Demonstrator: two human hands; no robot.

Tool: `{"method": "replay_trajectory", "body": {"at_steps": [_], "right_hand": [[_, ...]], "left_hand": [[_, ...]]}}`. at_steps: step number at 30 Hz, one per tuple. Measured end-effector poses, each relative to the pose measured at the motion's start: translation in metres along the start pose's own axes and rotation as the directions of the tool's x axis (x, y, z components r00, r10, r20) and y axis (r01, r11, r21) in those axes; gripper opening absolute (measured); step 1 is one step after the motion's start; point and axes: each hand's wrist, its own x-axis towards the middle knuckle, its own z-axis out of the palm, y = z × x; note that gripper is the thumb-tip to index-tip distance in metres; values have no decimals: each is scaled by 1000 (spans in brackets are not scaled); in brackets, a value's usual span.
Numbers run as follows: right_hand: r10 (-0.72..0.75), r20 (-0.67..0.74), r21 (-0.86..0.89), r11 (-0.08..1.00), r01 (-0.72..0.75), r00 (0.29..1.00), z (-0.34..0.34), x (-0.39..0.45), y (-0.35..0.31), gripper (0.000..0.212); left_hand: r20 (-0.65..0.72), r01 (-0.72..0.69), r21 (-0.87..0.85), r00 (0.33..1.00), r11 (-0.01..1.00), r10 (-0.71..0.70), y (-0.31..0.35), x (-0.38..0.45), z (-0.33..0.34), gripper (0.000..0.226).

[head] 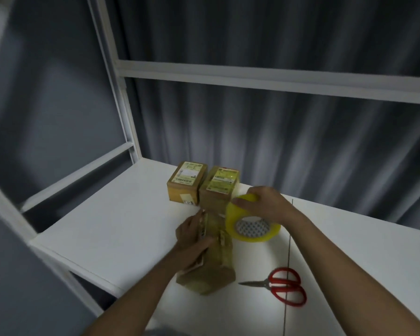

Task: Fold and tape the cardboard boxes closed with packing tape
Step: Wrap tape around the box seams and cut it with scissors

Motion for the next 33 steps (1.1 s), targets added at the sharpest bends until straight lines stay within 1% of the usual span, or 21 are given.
{"method": "replay_trajectory", "body": {"at_steps": [1, 3, 5, 6, 8, 10, 12, 14, 16, 17, 19, 21, 22, 23, 24, 25, 26, 27, 28, 30, 33], "right_hand": [[-44, 30, -136, 990, 48, 999, 1, 3, -12, 42], [-90, 65, -345, 933, 107, 994, 7, 7, -36, 59], [-124, 71, -419, 897, 142, 990, 13, 7, -53, 61], [-157, 64, -439, 882, 169, 985, 14, 5, -60, 58], [-226, 54, -473, 852, 225, 973, 19, 3, -73, 49], [-264, 74, -481, 835, 266, 962, 24, 4, -82, 45], [-237, 154, -398, 874, 280, 959, 22, 5, -87, 37], [-201, 213, -225, 942, 248, 956, 13, 7, -85, 26], [-196, 168, -22, 979, 202, 966, 6, 7, -74, 25], [-177, 144, 38, 984, 174, 974, 5, 6, -69, 27], [-150, 112, 111, 984, 138, 982, 10, 4, -61, 28], [-125, 82, 234, 967, 102, 989, 13, 3, -58, 23], [-119, 85, 269, 959, 92, 989, 10, 3, -57, 20], [-115, 100, 257, 963, 86, 988, 7, 3, -53, 17], [-116, 114, 177, 980, 95, 987, 3, 2, -47, 18], [-115, 129, -28, 992, 120, 985, 2, 4, -38, 22], [-88, 153, -266, 956, 127, 984, 3, 3, -29, 28], [-45, 162, -447, 887, 114, 986, 7, 3, -19, 40], [3, 177, -519, 850, 91, 984, 14, 3, -9, 51], [76, 216, -459, 888, 32, 973, 31, 2, 3, 61], [83, 257, -449, 893, 43, 963, 48, 5, 4, 64]], "left_hand": [[-15, -5, -84, 1000, 996, 4, -2, -2, 0, 102], [-7, -13, -207, 1000, 978, 12, -8, -7, 0, 96], [49, 42, -295, 998, 955, -29, -14, -9, -6, 91], [72, 80, -290, 996, 954, -61, -15, -8, -12, 91], [92, 130, -196, 989, 972, -114, -10, -5, -25, 103], [104, 103, -124, 990, 987, -90, -1, -1, -31, 115], [89, 63, -144, 995, 988, -51, 4, -1, -30, 116], [69, 46, -161, 997, 986, -35, 0, -2, -27, 120], [61, 23, -137, 998, 990, -15, -5, -2, -27, 124], [62, 17, -122, 998, 992, -9, -7, -1, -28, 124], [60, 11, -108, 998, 994, -5, -9, -1, -29, 123], [67, 3, -119, 998, 993, 5, -12, -2, -31, 122], [72, -3, -125, 997, 992, 13, -15, -2, -32, 121], [82, -4, -132, 997, 991, 15, -19, -3, -34, 119], [95, 4, -143, 995, 990, 9, -22, -3, -35, 118], [106, 12, -162, 994, 987, 5, -25, -4, -36, 119], [113, 19, -182, 994, 983, 2, -27, -5, -36, 120], [113, 17, -195, 994, 981, 5, -29, -5, -36, 122], [117, 14, -196, 993, 981, 9, -30, -4, -37, 122], [145, 21, -201, 989, 979, 9, -33, -4, -39, 121], [188, 57, -172, 982, 983, -24, -36, -8, -44, 126]]}}
